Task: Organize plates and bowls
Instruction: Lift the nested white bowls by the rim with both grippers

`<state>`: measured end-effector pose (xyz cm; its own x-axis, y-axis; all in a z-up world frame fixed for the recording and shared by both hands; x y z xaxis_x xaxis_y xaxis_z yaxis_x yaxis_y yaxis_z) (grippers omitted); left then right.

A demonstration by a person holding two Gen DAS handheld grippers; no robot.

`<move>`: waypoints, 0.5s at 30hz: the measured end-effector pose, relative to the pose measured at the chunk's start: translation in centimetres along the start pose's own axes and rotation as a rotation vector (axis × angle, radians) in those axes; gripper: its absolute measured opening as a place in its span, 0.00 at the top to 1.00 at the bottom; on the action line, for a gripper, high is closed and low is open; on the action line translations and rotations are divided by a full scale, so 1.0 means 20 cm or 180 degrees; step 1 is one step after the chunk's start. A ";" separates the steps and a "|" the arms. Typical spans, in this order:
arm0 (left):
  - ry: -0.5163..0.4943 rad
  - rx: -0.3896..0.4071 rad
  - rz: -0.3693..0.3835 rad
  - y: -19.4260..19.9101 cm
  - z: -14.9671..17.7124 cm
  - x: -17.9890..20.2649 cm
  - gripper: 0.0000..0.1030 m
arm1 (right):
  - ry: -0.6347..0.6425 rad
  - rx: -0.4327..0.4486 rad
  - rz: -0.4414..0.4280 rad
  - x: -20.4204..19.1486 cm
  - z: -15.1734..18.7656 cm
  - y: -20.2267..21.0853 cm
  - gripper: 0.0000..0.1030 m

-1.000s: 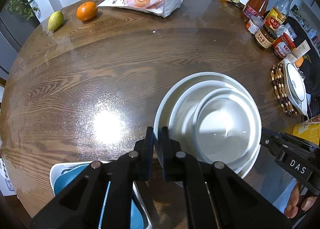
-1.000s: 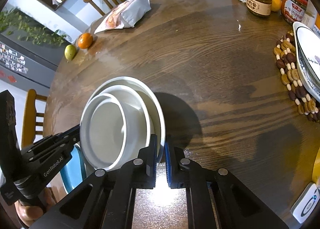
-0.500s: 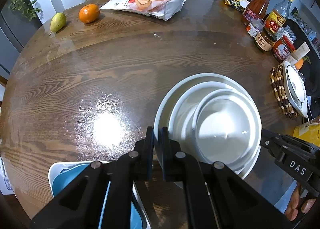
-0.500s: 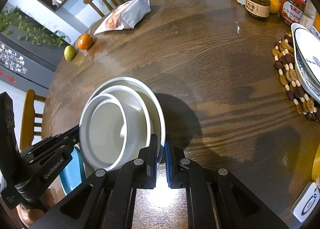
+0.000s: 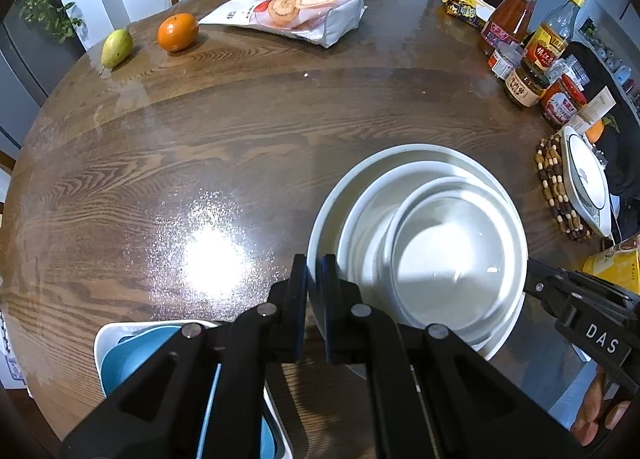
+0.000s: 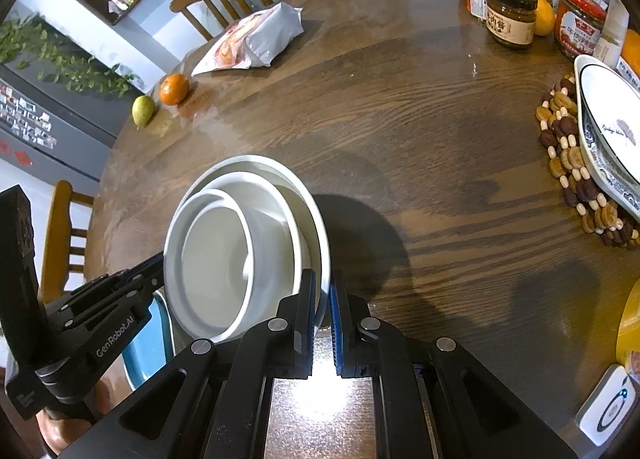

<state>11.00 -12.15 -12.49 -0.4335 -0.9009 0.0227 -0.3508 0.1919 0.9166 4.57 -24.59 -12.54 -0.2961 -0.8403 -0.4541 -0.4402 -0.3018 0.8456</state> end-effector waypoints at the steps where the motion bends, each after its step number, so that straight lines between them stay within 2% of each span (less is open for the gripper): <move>1: -0.0002 0.0017 -0.0002 0.01 -0.01 0.00 0.98 | 0.0001 0.0012 -0.0003 0.00 0.00 0.01 0.90; 15: -0.0008 0.0123 -0.0040 0.07 -0.03 0.02 0.97 | 0.0014 0.0149 -0.0021 -0.02 -0.02 0.10 0.90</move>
<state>10.93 -12.43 -10.89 -0.4310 -0.9023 0.0103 -0.3879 0.1956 0.9007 4.12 -24.95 -10.58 -0.2894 -0.8404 -0.4582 -0.4813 -0.2860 0.8286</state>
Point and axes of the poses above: each gripper's, at about its wrist camera, not at the fingertips, and y roughly against the way its jaws point, x to its right, z to its underside, the point moved 10 cm from there along -y, roughly the way its jaws point, and after that the axes turned 7 degrees about -y, right-handed, at the moved point
